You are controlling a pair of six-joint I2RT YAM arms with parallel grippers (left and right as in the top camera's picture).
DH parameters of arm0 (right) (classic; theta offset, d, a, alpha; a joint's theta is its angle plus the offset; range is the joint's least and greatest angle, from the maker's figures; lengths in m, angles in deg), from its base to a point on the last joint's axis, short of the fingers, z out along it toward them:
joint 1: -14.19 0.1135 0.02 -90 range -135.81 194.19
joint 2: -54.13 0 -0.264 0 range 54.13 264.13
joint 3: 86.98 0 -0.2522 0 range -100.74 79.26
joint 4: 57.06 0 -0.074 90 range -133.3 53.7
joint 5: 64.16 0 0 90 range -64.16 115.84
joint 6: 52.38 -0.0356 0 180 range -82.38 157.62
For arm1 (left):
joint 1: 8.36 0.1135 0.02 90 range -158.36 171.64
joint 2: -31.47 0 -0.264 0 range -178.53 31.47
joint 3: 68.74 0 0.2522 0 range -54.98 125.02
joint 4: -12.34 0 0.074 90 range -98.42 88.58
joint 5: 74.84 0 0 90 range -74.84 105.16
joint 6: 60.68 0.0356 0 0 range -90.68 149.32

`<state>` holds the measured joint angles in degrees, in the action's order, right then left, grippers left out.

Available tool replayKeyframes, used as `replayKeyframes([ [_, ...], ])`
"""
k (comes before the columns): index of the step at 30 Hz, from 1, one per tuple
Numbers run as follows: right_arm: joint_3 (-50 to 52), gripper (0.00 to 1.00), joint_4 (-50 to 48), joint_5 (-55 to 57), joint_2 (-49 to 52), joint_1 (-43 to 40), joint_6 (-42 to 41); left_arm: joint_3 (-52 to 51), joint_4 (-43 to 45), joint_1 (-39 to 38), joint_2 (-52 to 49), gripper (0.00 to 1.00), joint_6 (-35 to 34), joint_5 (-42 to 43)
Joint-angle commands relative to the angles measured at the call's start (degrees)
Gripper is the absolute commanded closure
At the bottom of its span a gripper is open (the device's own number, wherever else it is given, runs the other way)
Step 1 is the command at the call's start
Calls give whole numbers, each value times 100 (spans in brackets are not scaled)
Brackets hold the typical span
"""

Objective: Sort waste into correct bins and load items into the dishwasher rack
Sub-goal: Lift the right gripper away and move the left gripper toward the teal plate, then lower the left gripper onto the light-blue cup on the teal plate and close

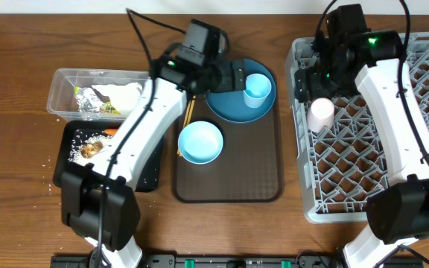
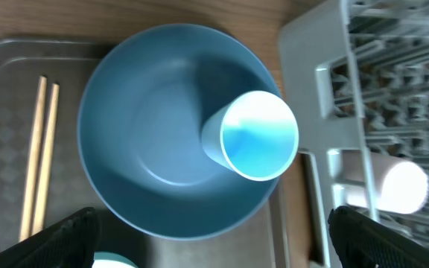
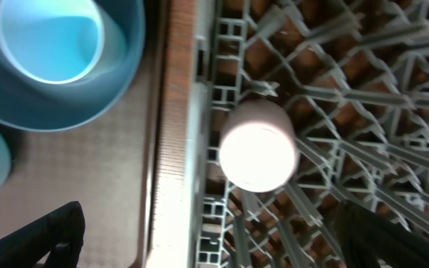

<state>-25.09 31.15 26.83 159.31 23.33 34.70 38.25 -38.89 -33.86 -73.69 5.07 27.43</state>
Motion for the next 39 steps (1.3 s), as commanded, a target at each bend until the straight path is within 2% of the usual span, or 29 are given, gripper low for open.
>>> replayKeyframes([
  [1,-52,1,37,330,-26,-184,-297,-13,7,-151,-221,2,-208,-909],
  [6,-52,1,120,330,-26,-337,-350,-13,221,-210,-452,2,-612,-975],
  [14,-11,1,114,330,-26,-387,-348,-13,662,-396,-894,0,-605,-975],
  [19,125,1,55,330,-26,-387,-348,-13,743,-531,-1137,2,-608,-975],
  [23,319,1,-76,330,-26,-387,-348,-13,758,-636,-1209,14,-605,-977],
  [28,553,1,-238,330,-26,-387,-345,-13,765,-710,-1287,18,-605,-1003],
  [33,662,1,-293,330,-26,-387,-348,-13,809,-706,-1414,29,-605,-1043],
  [37,662,1,-295,330,-26,-387,-348,-13,820,-706,-1558,30,-608,-1043],
  [38,662,1,-295,328,-26,-387,-348,-13,846,-706,-1593,33,-608,-1040],
  [39,662,1,-295,330,-26,-387,-348,-13,872,-706,-1600,39,-605,-1043],
])
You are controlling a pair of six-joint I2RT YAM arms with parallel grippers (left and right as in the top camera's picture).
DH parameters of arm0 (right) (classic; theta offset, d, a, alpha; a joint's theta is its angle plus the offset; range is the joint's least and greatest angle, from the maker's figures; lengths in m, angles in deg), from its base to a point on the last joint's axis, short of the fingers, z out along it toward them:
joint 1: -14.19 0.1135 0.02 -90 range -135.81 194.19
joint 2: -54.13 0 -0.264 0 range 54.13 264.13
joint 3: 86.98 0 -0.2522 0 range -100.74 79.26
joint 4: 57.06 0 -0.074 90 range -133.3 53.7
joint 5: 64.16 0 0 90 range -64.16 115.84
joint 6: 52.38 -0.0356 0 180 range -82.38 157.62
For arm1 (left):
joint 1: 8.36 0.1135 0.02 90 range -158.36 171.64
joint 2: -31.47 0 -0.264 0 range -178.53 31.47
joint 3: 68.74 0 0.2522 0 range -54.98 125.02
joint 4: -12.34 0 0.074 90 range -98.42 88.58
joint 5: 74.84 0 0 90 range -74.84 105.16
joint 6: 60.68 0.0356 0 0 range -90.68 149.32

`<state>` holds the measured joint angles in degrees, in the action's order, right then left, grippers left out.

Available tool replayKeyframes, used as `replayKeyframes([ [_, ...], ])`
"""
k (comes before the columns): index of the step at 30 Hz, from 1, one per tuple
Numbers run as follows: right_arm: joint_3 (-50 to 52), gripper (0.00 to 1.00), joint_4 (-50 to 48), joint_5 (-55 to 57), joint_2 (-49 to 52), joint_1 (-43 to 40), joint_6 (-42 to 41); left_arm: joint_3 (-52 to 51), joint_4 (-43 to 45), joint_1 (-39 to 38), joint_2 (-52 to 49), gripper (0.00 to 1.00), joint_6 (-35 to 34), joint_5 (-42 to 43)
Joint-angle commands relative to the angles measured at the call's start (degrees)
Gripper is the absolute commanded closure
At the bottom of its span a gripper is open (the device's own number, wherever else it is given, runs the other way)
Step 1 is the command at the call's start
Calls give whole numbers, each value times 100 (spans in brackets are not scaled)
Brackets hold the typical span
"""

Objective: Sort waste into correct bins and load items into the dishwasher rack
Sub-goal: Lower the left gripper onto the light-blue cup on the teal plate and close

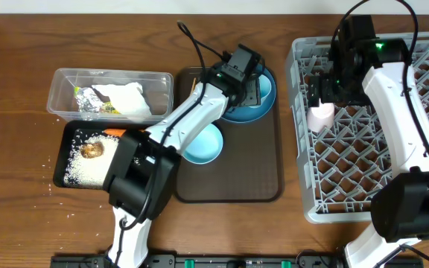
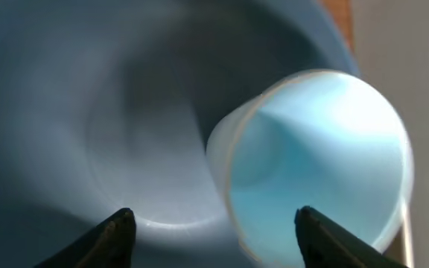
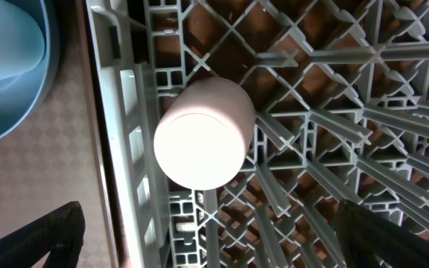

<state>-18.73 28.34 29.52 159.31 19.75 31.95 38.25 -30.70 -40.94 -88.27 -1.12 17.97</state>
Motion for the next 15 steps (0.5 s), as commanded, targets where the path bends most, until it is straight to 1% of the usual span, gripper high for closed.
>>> replayKeyframes([
  [1,26,1,-13,59,-26,-28,-72,-13,94,7,-146,42,13,-96],
  [3,26,1,-13,61,-26,-28,-72,-13,203,9,-146,44,13,-96],
  [7,26,1,-9,59,-26,-28,-72,-13,271,9,-149,56,13,-98],
  [10,26,1,-7,59,-26,-28,-72,-13,236,9,-149,73,33,-96],
  [12,26,1,-7,59,-26,-28,-72,-13,236,11,-149,89,173,-96],
  [13,26,1,-9,59,-26,-28,-72,-13,236,15,-149,94,262,-96],
  [15,26,1,-9,61,-26,-28,-72,-11,214,17,-144,94,275,-94],
])
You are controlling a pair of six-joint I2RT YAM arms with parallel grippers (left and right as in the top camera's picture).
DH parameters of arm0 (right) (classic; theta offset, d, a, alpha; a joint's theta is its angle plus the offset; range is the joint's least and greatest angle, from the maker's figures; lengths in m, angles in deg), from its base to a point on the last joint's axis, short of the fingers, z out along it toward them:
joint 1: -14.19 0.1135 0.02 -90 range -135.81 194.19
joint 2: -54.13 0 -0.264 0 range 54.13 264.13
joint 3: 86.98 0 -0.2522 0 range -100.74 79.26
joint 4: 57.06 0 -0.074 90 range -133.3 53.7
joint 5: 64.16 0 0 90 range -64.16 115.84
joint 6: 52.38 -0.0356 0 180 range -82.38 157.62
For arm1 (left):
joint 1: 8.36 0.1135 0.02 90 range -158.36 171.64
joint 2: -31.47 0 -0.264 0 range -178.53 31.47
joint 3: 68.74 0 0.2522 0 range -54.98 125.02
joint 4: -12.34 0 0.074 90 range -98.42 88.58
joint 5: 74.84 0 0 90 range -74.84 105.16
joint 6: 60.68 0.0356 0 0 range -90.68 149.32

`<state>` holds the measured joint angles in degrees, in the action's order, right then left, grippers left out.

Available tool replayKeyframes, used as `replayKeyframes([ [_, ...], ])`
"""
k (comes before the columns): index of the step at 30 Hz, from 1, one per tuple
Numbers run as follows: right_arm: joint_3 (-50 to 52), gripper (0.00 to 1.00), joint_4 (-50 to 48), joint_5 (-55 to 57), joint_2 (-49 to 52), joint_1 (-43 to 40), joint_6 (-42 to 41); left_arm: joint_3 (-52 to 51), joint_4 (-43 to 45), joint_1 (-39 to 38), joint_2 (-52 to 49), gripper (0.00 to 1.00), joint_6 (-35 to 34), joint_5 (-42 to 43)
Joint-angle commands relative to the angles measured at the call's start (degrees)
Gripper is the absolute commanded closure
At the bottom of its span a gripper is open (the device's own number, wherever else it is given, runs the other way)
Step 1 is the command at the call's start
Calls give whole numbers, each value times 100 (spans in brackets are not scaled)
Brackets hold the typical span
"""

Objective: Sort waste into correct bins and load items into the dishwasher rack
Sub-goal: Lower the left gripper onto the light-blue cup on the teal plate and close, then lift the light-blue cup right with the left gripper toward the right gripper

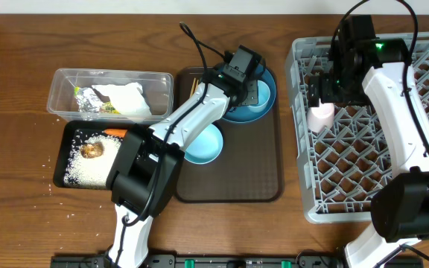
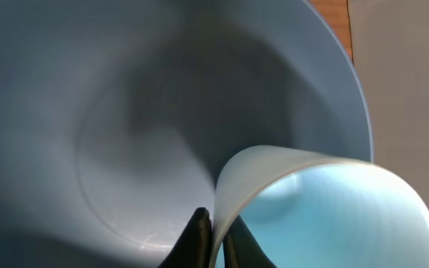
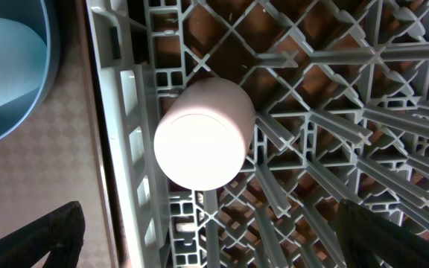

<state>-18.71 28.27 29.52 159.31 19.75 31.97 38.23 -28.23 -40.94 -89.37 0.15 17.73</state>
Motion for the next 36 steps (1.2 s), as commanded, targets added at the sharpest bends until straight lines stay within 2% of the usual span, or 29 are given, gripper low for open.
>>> replayKeyframes([
  [1,24,1,-4,61,-26,-28,-74,-9,-55,31,-35,94,149,-72],
  [7,24,1,-2,63,-26,-28,-72,-9,-313,280,122,94,146,-68],
  [12,24,1,0,61,-26,-28,-72,-9,-667,667,752,94,151,-66],
  [18,24,1,2,-33,-26,-28,-72,-9,-813,977,1939,94,1311,-22],
  [20,24,1,-2,-264,-26,-28,-28,-9,-890,1038,2238,94,1460,-22],
  [22,24,1,-50,-774,-26,-28,358,-9,-1036,1152,2487,94,1462,111],
  [25,24,1,-103,-1902,-26,-31,1084,-9,-1167,1447,2638,94,1593,920],
  [31,22,1,-151,-3899,-26,-44,2369,-9,-1174,2275,2509,94,2260,4271],
  [36,24,1,-140,-5064,-26,-168,3123,-9,-1172,2675,2339,94,2625,5888],
])
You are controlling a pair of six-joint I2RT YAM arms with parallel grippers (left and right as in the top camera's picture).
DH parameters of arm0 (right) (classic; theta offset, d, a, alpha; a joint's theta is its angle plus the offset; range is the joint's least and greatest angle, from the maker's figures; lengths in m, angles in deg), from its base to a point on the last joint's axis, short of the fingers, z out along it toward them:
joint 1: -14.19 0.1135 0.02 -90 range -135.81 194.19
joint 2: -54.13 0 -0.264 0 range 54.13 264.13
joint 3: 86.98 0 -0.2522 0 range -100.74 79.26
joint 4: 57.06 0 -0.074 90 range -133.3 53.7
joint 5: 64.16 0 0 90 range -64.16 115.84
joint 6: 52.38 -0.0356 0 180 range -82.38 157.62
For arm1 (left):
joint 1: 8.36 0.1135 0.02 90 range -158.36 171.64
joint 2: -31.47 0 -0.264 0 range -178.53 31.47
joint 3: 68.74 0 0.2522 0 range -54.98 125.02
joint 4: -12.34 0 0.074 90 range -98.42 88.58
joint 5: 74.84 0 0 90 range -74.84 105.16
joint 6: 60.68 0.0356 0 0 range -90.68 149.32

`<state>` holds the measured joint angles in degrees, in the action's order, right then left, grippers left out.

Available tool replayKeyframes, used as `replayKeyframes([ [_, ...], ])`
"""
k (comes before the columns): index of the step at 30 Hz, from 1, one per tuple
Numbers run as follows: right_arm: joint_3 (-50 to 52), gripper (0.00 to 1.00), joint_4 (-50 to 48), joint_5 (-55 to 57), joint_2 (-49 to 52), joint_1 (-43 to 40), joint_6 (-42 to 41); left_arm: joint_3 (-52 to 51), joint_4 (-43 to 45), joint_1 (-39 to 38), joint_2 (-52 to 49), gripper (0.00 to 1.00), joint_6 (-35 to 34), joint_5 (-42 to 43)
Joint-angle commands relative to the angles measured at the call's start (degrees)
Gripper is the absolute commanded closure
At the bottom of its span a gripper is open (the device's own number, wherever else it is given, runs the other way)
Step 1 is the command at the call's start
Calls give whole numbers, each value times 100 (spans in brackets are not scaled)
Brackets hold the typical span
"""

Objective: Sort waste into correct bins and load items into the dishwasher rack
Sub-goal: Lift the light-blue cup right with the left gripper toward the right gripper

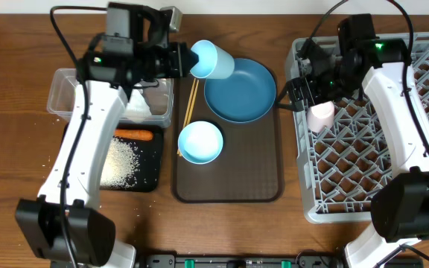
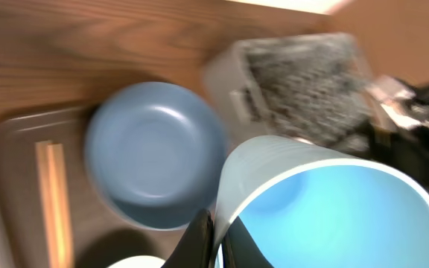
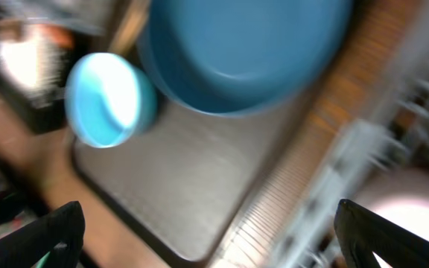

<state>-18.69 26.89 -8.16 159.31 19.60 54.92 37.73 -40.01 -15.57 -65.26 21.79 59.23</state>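
My left gripper (image 1: 190,59) is shut on the rim of a light blue cup (image 1: 213,59). It holds the cup tilted on its side, above the back left corner of the brown tray (image 1: 229,186). The left wrist view shows the cup (image 2: 326,208) close up, pinched at my left gripper (image 2: 216,238). On the tray lie a blue plate (image 1: 239,91), a small blue bowl (image 1: 200,142) and chopsticks (image 1: 190,104). A pink cup (image 1: 321,115) stands upside down in the grey dishwasher rack (image 1: 378,171). My right gripper (image 3: 208,223) is open over the rack's left edge.
A clear bin (image 1: 65,78) with foil and paper stands at the left. In front of it is a black tray (image 1: 147,175) with rice and a carrot (image 1: 132,135). The right wrist view is blurred and shows the plate (image 3: 244,45) and bowl (image 3: 110,100).
The light blue cup has left the blue plate and now hangs tilted at the tray's back left in my left gripper. My right wrist now looks toward the tray instead of straight at the pink cup.
First my left gripper was open above the cup standing in the blue plate, and my right was open over the pink cup. Then the left fingers straddled the cup's rim, then were shut on it. Now the cup is lifted clear.
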Motion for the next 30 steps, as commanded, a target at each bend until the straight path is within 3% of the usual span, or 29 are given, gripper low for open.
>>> replayKeyframes([
  [1,20,1,9,-1517,-26,-188,966,42,9,179,-109,94,511,1954],
  [10,22,1,-15,-3311,-26,-708,1775,42,619,245,-881,94,680,4000],
  [21,22,1,-164,-3484,-26,-682,1773,42,1296,-280,-1526,94,468,4026],
  [30,22,1,-304,-3578,-26,-391,1770,42,2844,-479,-1526,93,-1016,3873],
])
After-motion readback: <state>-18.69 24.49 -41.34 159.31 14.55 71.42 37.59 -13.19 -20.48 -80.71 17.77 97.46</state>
